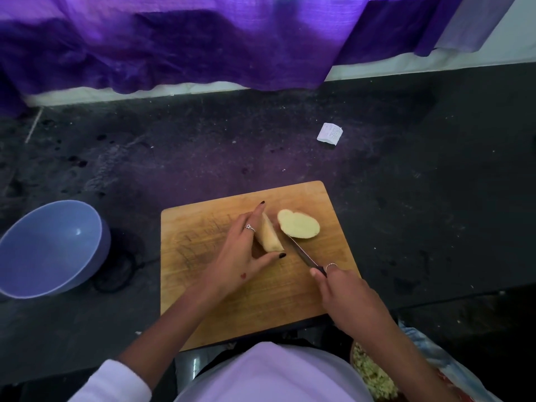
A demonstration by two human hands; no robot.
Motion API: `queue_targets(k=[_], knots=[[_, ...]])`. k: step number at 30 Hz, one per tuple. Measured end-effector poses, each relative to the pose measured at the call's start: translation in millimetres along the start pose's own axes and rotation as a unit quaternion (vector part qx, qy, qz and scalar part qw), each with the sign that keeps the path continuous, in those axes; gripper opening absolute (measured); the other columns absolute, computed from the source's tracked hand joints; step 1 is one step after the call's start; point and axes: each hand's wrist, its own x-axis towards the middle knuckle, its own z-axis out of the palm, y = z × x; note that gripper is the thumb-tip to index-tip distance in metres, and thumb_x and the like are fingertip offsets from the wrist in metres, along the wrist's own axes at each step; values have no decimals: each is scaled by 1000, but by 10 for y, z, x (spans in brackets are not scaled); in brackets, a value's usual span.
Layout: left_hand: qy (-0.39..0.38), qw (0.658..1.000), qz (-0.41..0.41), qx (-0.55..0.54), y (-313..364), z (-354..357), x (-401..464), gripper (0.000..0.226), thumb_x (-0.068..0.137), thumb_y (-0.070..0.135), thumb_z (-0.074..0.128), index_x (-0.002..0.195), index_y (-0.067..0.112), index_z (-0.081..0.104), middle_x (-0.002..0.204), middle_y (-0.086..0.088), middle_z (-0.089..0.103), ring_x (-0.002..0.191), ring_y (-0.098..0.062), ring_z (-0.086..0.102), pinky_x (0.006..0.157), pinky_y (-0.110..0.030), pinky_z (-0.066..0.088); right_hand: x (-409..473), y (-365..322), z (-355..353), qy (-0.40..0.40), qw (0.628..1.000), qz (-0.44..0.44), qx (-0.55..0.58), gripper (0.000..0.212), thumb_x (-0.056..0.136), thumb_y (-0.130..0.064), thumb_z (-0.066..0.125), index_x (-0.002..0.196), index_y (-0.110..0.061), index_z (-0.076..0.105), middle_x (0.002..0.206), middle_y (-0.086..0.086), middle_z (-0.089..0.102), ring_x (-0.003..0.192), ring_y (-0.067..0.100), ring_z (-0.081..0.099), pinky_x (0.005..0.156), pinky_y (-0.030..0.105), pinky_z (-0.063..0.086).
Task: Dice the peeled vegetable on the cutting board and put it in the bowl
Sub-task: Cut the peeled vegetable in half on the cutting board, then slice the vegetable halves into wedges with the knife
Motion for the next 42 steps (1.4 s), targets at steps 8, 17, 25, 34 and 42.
queue_targets(k=[8,17,25,34,42], knots=[[13,1000,-3,-28,84,-162,-52,90,64,31,85,138,23,33,127,14,38,112,-3,42,96,-19,40,43,50,-99,17,1000,-4,3,31,101,-44,23,89,-21,40,75,-8,44,74,20,47,65,33,38],[-212,923,-79,310,213,-517,43,72,72,31,80,131,9,45,128,-4,36,109,-23,47,89,-36,50,125,65,-125,-2,1000,-27,15,28,101,-44,28,88,-23,43,74,-11,45,66,11,47,63,32,38],[-256,899,-88,344,420,-437,180,67,75,40,76,127,9,48,126,-5,40,101,-18,43,83,-31,46,78,250,-114,-26,999,-31,15,34,100,-45,27,85,-21,45,75,-6,50,68,15,52,57,31,39],[-117,953,-13,279,639,-279,550,93,77,43,73,148,15,21,137,-6,36,119,-25,41,94,-36,45,-75,591,-182,-16,997,-15,69,34,99,-45,31,73,-25,40,73,-3,52,66,15,54,60,33,41],[-187,933,29,306,810,-64,871,66,80,32,74,138,19,45,129,-5,52,110,-26,55,87,-38,50,-201,918,-286,25,990,19,136,32,99,-41,36,80,-19,49,82,2,62,76,19,59,73,38,47]])
